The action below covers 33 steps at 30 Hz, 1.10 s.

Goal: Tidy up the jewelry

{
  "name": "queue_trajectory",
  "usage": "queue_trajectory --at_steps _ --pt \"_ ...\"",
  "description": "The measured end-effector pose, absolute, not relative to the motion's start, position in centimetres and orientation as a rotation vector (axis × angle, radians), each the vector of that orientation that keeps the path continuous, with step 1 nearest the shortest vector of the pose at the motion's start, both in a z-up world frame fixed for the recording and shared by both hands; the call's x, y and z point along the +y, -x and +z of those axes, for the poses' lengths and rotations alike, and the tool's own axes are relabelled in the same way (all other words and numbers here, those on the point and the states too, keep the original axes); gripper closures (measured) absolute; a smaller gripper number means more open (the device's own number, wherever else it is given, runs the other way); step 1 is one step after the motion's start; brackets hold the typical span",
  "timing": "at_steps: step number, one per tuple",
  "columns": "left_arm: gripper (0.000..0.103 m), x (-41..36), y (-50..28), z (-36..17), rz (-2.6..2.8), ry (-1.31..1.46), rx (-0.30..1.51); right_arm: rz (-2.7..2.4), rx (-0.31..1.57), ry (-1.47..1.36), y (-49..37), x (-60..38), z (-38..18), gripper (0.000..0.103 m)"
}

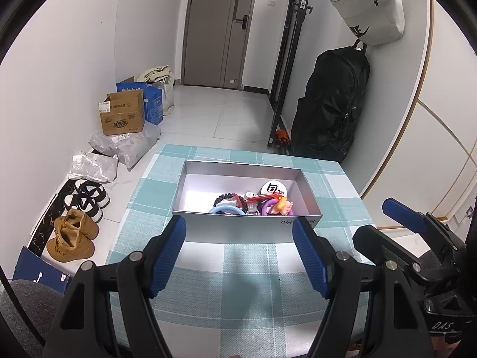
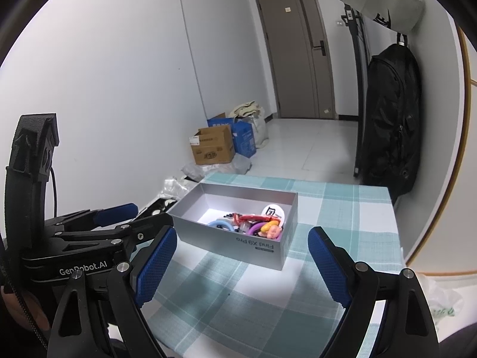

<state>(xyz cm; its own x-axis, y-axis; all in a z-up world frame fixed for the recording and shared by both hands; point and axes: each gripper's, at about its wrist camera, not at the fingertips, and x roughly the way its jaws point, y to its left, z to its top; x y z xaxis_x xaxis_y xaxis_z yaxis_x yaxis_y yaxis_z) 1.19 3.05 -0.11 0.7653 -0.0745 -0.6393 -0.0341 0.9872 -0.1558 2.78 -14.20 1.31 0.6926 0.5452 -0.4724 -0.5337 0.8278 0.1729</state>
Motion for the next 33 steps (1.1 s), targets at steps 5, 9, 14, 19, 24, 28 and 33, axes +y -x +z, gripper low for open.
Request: queue_trajectory --at_steps 5,9,14,19,24,28,33 --pt "0.033 3.03 -1.20 -0.12 -0.022 0.164 0.701 0.600 0.535 -0.022 -2.77 -14.19 1.30 0.013" --pt "0.033 3.00 -1.20 -0.10 -0.022 0.161 0.700 0.601 0.535 -0.019 -2.66 -14.12 1.33 0.013" --pt "0.033 2.71 -1.33 -0.24 -0.043 0.158 0.707 0.599 0.539 -0.017 -2.66 -14.08 1.33 0.013" --pt "0.033 2.47 -1.21 -0.14 -0.045 0.147 0.701 0.596 0.536 -0.017 -2.55 -14.13 1.39 0.012" --pt "0.033 2.59 -1.21 -0.11 -0.039 0.154 0.703 0.592 0.539 -0.022 -2.67 -14.26 1.38 0.012" --pt "0.033 2.59 -1.13 -0.05 -0.042 0.156 0.696 0.592 0.541 -0.018 -2.65 -14.17 1.35 0.012" --pt "0.033 2.43 -1.21 0.02 -0.051 0.154 0.691 0.593 0.543 -0.017 -2.74 -14.08 1.31 0.012"
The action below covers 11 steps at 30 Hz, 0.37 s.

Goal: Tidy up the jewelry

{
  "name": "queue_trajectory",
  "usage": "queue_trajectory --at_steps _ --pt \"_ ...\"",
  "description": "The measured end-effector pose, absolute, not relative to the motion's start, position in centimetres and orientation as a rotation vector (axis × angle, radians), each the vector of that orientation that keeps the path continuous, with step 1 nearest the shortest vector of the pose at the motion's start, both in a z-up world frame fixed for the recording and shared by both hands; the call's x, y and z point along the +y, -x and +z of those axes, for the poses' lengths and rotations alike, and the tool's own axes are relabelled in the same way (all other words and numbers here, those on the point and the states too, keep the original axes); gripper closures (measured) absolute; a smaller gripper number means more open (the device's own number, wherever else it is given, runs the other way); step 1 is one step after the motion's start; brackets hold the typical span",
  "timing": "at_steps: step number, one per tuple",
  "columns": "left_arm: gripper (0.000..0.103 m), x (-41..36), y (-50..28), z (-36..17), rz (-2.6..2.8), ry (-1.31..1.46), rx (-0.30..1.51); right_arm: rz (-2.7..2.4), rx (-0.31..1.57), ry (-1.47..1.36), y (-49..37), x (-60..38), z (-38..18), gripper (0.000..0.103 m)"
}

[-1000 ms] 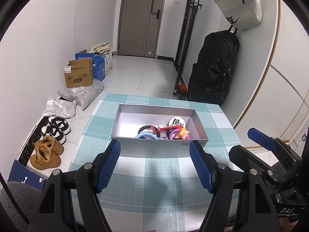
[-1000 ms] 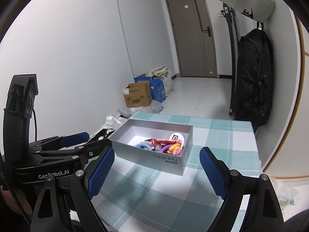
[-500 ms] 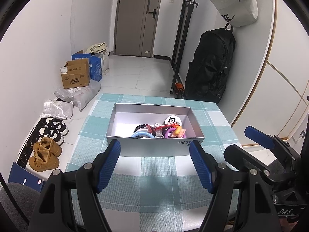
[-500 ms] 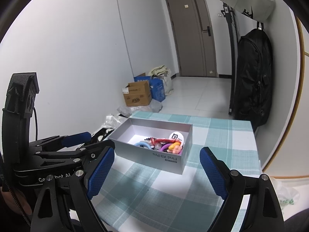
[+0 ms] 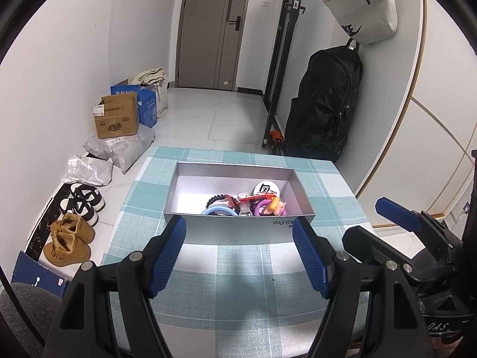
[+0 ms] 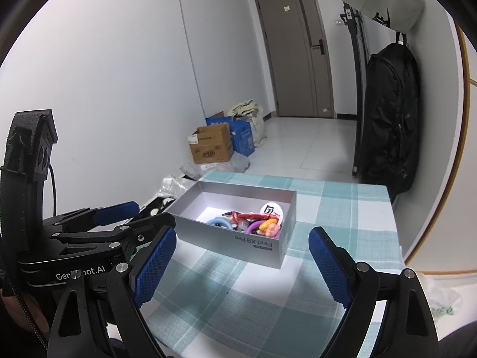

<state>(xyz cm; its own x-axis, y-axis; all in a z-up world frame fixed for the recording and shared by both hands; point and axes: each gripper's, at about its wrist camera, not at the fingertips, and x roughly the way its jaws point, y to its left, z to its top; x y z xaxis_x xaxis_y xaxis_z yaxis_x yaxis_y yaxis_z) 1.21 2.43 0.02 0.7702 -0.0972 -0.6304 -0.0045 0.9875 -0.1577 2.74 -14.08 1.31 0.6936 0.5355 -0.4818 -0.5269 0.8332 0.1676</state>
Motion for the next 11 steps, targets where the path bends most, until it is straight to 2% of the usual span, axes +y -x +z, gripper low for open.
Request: queue_trajectory --at_steps 11 --pt "0.033 3.00 -1.39 -0.04 -0.036 0.179 0.679 0.591 0.552 -0.016 -2.97 -14.04 0.99 0.011"
